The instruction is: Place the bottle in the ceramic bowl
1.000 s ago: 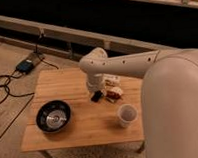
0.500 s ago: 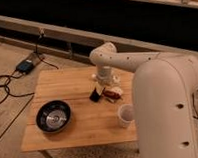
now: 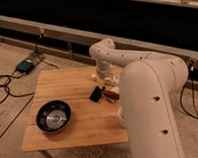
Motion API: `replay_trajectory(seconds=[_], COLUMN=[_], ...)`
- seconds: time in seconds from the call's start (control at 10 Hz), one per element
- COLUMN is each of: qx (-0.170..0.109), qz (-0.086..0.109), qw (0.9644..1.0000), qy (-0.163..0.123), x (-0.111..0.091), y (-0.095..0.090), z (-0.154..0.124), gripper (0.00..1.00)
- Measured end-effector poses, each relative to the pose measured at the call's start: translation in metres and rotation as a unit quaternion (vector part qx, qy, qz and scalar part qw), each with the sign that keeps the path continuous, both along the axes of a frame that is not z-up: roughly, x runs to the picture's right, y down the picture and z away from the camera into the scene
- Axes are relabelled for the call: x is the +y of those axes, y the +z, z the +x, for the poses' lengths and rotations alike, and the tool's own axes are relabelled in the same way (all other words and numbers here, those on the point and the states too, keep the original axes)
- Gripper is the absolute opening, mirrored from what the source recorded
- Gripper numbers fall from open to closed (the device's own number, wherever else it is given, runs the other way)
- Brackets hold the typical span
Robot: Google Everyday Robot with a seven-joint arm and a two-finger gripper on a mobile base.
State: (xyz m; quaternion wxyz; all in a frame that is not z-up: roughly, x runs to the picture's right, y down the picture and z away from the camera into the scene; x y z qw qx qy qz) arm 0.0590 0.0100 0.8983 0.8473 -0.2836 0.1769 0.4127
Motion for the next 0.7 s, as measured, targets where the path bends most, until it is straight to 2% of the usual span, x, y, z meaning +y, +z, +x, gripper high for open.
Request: replay_trajectory(seconds=[0.2,0.7], qx=[-0.011,-0.033], qz=[0.011,0.017], qw=[0.9999,0.9992], qy=[-0.001,-0.017], x=[-0.010,-0.019], y=[0.017,0.052], z=[0.011,0.032], gripper=[0.65,0.65])
